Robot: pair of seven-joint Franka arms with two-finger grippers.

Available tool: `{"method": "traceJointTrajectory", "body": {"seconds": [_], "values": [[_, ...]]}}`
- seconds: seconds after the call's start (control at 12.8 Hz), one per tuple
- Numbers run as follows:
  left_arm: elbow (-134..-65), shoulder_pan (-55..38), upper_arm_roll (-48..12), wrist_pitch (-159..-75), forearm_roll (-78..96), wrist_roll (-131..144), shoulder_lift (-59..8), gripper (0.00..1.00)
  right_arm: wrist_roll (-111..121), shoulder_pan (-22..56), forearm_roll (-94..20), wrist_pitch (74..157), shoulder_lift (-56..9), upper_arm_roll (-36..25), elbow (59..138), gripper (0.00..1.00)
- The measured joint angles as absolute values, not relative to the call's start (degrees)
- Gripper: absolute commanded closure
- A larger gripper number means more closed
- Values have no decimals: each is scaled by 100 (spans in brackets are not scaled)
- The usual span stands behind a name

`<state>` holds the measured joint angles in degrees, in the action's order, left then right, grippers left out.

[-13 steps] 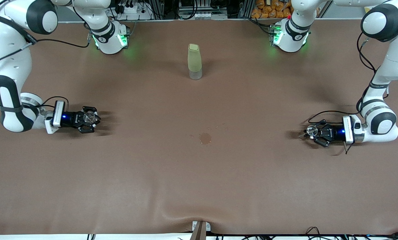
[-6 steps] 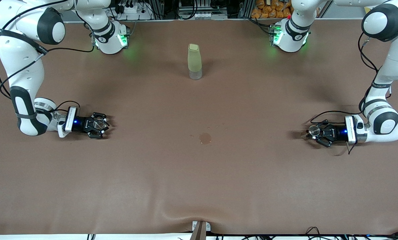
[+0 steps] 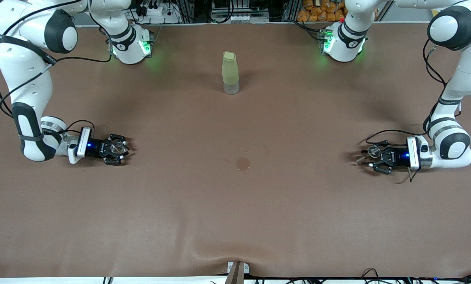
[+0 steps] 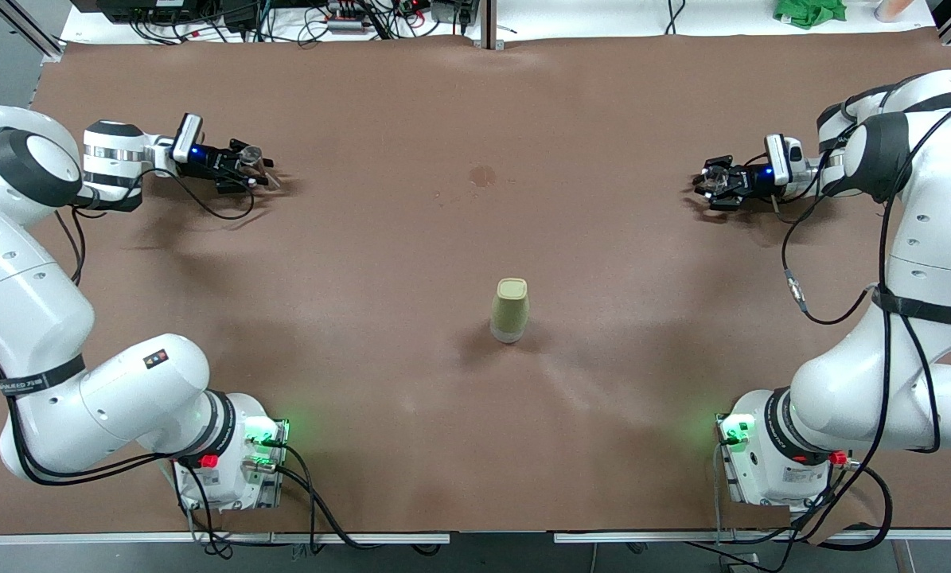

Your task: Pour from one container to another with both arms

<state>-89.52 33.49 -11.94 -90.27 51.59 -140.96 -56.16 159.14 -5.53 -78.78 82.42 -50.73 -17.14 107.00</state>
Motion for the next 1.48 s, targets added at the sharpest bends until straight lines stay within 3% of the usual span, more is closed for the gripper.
{"method": "traceJointTrajectory", "body": {"seconds": [0.16, 0.7, 0.93, 1.17, 1.48], "values": [[-8942, 3349, -1194, -9017, 5146, -14084, -5618, 0, 15913, -553, -7878, 8242, -5078, -1715, 10699, 0], [-8180, 3913, -1041, -8766, 3699, -12134, -5535, 0, 15651, -552, -7868, 8232, -5083, -1786, 10698, 0], [-7767, 3961, -927, -8726, 3326, -10820, -5261, 0, 14669, -543, -7393, 8173, -5050, -2106, 10677, 0], [-7509, 3611, -1056, -8689, 2561, -8693, -4504, 0, 12728, -533, -6505, 7981, -4680, -2414, 10482, 0], [-7427, 2413, -1093, -8497, 1565, -5784, -2780, 0, 10071, -324, -5233, 7945, -3496, -2862, 10337, 0]]}}
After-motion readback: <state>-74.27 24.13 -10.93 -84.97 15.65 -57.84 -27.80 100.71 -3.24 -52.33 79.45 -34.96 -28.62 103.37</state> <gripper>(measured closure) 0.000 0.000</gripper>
